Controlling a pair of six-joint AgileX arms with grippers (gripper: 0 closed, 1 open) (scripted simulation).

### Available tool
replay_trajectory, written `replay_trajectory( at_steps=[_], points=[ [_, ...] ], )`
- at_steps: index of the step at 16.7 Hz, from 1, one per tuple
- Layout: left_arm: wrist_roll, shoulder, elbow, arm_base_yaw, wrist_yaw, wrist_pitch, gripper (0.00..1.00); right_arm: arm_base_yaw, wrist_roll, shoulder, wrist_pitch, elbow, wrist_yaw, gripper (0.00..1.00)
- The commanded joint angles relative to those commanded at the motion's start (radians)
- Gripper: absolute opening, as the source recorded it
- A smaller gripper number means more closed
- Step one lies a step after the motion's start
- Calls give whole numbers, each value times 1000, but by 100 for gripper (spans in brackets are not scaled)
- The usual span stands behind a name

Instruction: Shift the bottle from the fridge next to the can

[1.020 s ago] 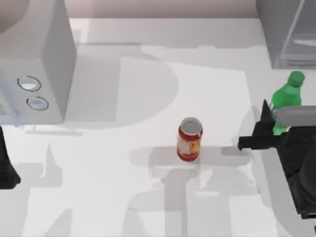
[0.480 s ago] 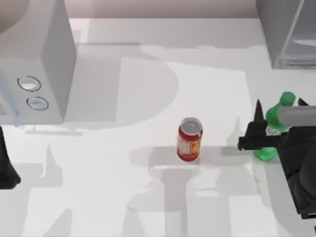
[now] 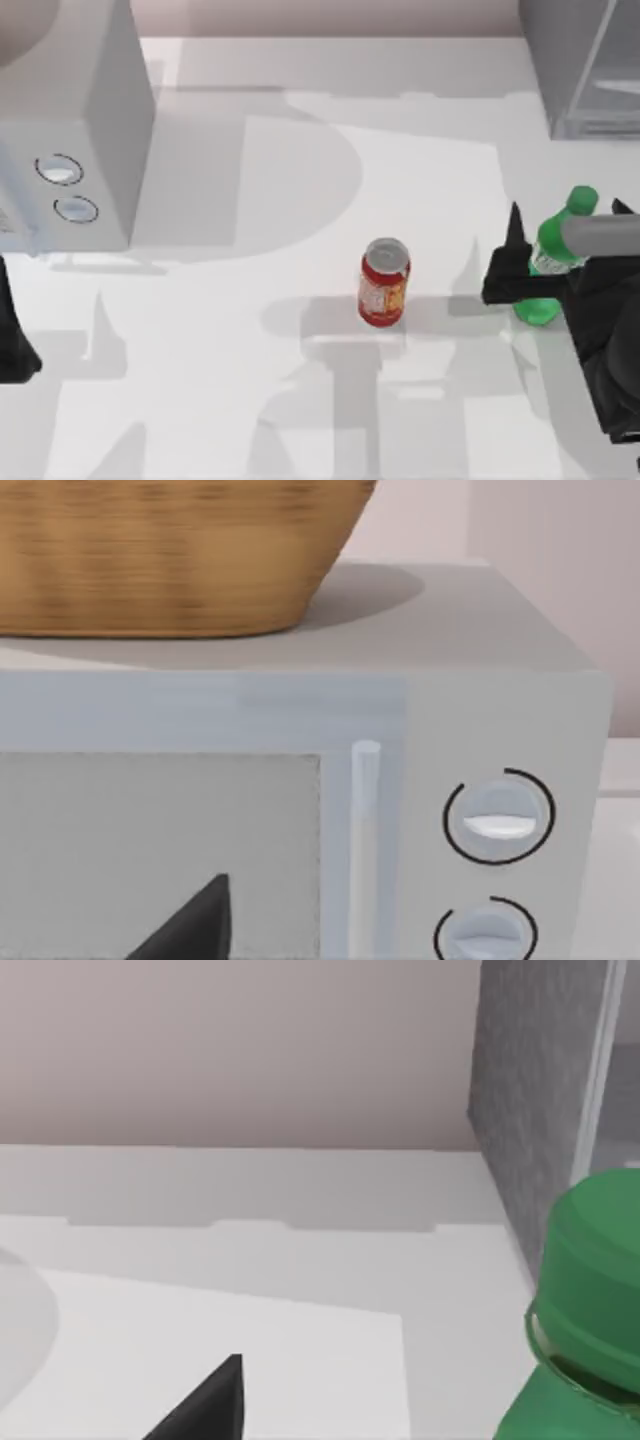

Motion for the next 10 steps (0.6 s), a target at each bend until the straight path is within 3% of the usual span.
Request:
replay_trajectory(
  at_steps=[10],
  points=[
    [0, 0, 0, 0, 0, 0, 100, 89, 11, -59, 28, -95, 88, 100]
  ],
)
